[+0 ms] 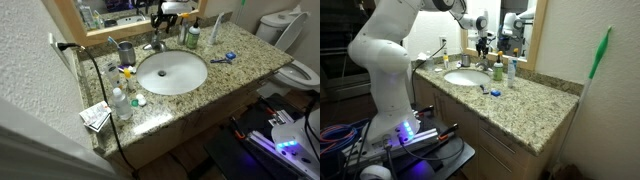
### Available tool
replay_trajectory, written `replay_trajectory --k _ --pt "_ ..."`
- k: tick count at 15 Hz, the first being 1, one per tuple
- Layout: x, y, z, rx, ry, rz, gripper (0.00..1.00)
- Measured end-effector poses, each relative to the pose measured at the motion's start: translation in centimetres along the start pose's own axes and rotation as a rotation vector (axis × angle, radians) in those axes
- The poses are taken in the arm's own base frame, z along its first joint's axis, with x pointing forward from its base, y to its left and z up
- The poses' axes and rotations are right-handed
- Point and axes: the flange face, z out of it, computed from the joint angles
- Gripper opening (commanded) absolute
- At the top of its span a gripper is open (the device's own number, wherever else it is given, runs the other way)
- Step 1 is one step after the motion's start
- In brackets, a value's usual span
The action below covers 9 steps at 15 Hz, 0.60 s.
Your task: Open the tap, wet the shaving stick then close tap
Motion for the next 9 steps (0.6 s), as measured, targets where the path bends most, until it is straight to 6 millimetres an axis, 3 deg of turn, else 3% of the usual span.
replay_trajectory --k 5,9 --pt "-0.4 -0.9 0.0 0.001 -0.001 -0.01 0.05" --pt "-0.5 -1.2 0.1 -0.003 -0.002 -0.001 0.07"
